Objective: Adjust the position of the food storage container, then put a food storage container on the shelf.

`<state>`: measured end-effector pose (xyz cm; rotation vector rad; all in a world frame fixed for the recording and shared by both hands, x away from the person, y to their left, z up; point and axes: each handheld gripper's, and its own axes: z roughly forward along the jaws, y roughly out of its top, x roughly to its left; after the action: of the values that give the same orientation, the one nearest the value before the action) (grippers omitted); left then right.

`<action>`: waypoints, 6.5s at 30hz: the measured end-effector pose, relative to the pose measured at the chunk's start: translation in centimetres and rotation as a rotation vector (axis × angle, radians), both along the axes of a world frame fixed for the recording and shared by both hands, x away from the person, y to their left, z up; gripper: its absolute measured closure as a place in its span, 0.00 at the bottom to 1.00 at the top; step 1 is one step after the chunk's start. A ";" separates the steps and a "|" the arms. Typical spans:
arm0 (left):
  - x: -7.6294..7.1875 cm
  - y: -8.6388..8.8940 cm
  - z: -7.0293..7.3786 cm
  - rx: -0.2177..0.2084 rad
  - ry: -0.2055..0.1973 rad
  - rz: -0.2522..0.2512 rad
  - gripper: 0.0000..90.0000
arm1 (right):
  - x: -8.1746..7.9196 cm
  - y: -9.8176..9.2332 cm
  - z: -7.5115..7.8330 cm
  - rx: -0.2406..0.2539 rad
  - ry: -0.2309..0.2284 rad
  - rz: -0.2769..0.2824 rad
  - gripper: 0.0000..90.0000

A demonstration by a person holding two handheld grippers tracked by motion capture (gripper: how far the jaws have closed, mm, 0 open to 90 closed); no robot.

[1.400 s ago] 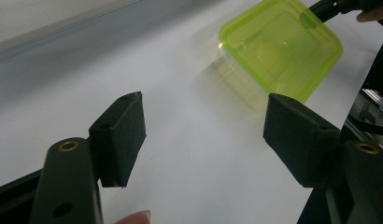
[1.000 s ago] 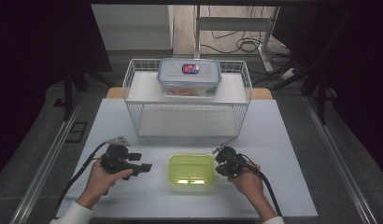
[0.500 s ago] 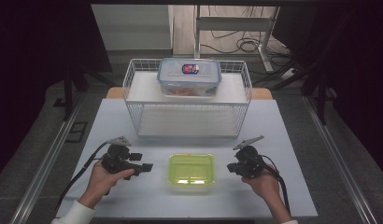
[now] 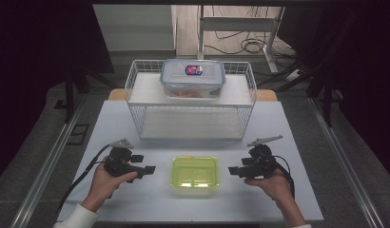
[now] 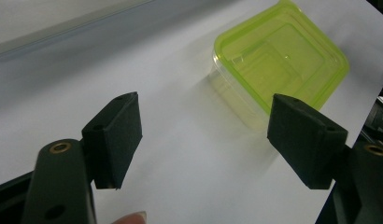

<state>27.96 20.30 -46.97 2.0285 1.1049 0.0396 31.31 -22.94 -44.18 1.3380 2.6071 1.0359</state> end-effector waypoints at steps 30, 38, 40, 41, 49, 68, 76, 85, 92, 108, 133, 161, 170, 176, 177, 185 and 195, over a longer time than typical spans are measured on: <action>0.3 -2.2 -1.8 -0.087 0.140 0.004 0.24 | -0.2 0.7 0.4 0.055 0.020 0.046 0.31; 0.6 -3.3 -2.9 -0.137 0.238 -0.008 0.28 | -0.3 2.0 -0.8 0.066 0.072 0.056 0.33; 0.8 -3.4 -3.2 -0.144 0.251 -0.012 0.29 | -0.3 2.2 -1.0 0.064 0.083 0.055 0.33; 0.8 -3.4 -3.2 -0.144 0.251 -0.012 0.29 | -0.3 2.2 -1.0 0.064 0.083 0.055 0.33; 1.5 -3.9 -3.9 -0.212 0.301 0.008 0.34 | -0.2 2.9 -1.6 0.084 0.105 0.050 0.33; 2.8 -4.8 -5.7 -0.318 0.390 0.030 0.63 | 0.6 3.2 -4.8 0.206 0.183 -0.036 0.54; 2.7 -4.9 -6.0 -0.361 0.411 0.023 0.81 | 0.8 3.1 -6.3 0.285 0.280 -0.050 0.77; 2.5 -4.7 -5.8 -0.376 0.397 0.019 0.85 | 0.7 2.4 -6.3 0.360 0.314 -0.080 0.83; 2.3 -4.3 -5.6 -0.390 0.385 0.019 0.88 | 0.4 2.2 -6.0 0.391 0.300 -0.079 0.87; 1.2 -3.5 -3.7 -0.401 0.273 -0.007 0.89 | -0.1 2.4 -3.6 0.438 0.188 0.010 0.91; -0.2 -2.7 2.9 -0.362 0.025 -0.053 0.89 | -1.5 3.4 1.9 0.410 -0.059 0.100 0.90; 2.1 -1.2 11.9 -0.370 -0.162 -0.071 0.89 | 0.7 4.9 11.4 0.396 -0.261 0.168 0.90; 4.2 -0.9 14.6 -0.366 -0.187 -0.069 0.89 | 2.6 5.3 14.4 0.387 -0.285 0.170 0.90; 6.4 -0.4 17.0 -0.379 -0.199 -0.056 0.89 | 4.7 5.8 16.8 0.392 -0.295 0.162 0.90; 6.4 -0.4 17.0 -0.379 -0.199 -0.056 0.89 | 4.7 5.8 16.8 0.392 -0.295 0.162 0.90; 9.6 0.3 20.0 -0.372 -0.191 -0.042 0.90 | 7.8 6.7 19.6 0.403 -0.286 0.138 0.90; 15.0 0.4 21.6 -0.369 -0.132 -0.049 0.90 | 12.8 6.6 21.1 0.442 -0.226 0.124 0.90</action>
<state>43.00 20.71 -25.37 1.6960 0.9048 -0.0521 44.13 -16.38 -23.12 1.0439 2.4045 1.7477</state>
